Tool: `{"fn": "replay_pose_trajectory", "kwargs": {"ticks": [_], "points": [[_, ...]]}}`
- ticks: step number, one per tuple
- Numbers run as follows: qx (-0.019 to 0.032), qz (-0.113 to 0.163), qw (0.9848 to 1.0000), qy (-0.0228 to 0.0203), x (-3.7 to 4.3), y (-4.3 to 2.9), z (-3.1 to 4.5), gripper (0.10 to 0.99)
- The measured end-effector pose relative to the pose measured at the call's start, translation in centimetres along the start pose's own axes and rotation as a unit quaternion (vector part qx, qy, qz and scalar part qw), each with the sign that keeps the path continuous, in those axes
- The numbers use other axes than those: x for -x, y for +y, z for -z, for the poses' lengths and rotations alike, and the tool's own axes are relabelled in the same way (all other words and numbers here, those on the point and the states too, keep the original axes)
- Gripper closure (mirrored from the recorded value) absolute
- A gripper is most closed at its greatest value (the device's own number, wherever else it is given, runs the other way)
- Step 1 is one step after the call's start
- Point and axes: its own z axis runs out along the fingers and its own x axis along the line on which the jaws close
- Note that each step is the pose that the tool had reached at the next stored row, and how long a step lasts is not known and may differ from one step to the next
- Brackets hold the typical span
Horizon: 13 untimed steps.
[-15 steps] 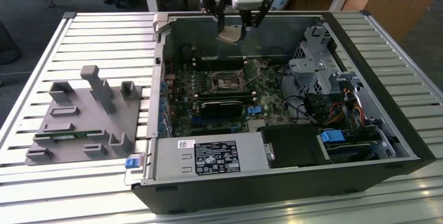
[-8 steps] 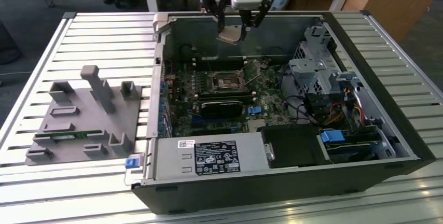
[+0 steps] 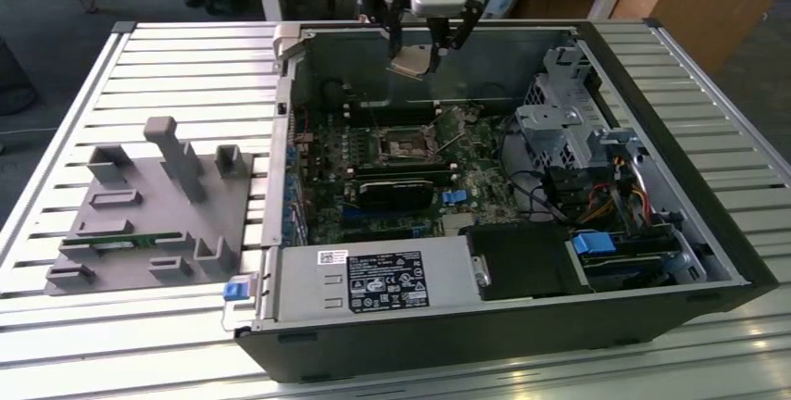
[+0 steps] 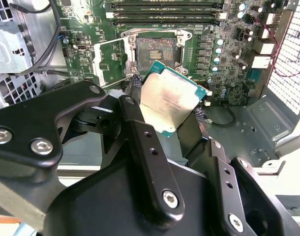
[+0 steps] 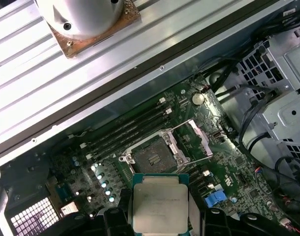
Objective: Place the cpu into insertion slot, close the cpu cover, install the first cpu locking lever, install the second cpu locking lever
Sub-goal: 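Place the cpu into insertion slot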
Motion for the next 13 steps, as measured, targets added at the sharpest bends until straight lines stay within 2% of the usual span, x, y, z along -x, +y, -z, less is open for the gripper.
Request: {"fn": "replay_pose_trajectory", "kwargs": {"ticks": [13], "points": [[0.0002, -0.013, 0.9999, -0.0011, 0.00, 0.00, 0.00, 0.545]]}}
